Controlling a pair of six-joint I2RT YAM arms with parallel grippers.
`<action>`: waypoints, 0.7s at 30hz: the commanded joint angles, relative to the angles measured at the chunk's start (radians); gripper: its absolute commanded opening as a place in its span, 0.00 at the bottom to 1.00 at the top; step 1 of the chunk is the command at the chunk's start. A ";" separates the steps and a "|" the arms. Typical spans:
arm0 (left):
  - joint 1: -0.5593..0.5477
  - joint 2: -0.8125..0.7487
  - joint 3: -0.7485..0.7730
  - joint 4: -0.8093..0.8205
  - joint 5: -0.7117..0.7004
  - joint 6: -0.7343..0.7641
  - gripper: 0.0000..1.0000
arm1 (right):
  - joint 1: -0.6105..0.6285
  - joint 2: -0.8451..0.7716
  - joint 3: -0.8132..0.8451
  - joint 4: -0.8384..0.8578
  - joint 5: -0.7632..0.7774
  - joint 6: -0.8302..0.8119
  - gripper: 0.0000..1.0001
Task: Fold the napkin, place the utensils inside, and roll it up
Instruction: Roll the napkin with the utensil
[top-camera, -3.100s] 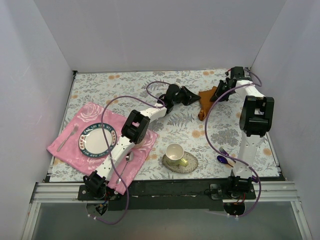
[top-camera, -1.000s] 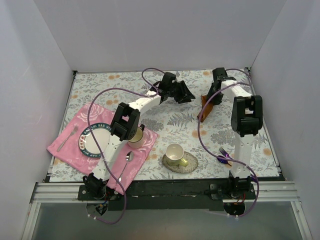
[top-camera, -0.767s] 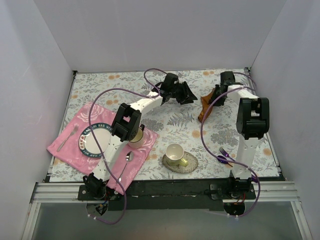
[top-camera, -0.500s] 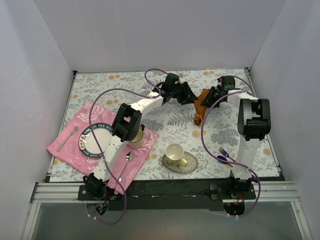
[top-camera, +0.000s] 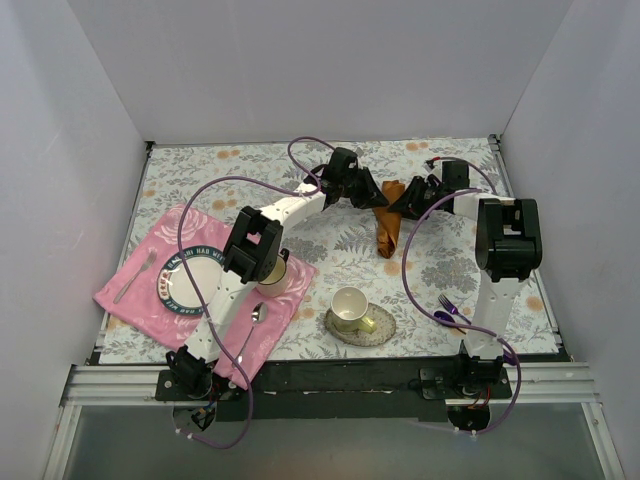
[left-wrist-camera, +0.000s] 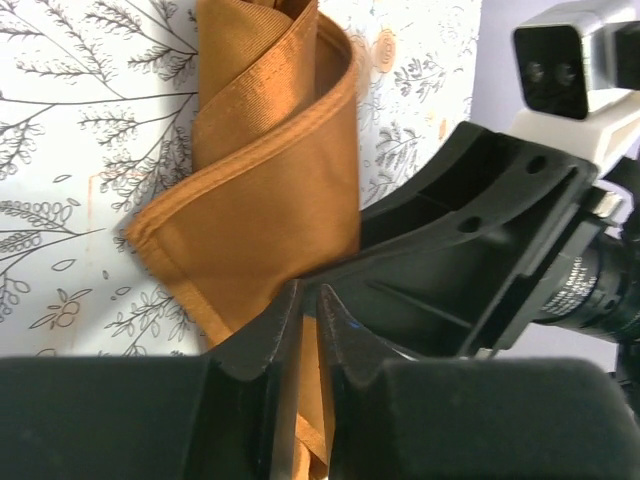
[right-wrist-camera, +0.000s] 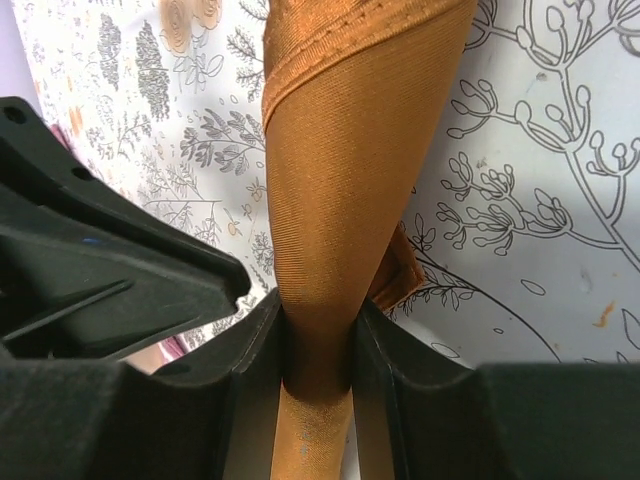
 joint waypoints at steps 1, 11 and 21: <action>0.002 -0.030 0.014 -0.035 -0.029 0.051 0.09 | -0.021 -0.019 0.010 0.030 -0.053 -0.033 0.38; 0.008 -0.073 0.012 -0.055 -0.032 0.099 0.19 | 0.001 -0.002 0.140 -0.167 -0.030 -0.118 0.56; 0.044 -0.112 0.001 -0.064 -0.021 0.048 0.23 | 0.039 -0.028 0.141 -0.270 -0.021 -0.142 0.58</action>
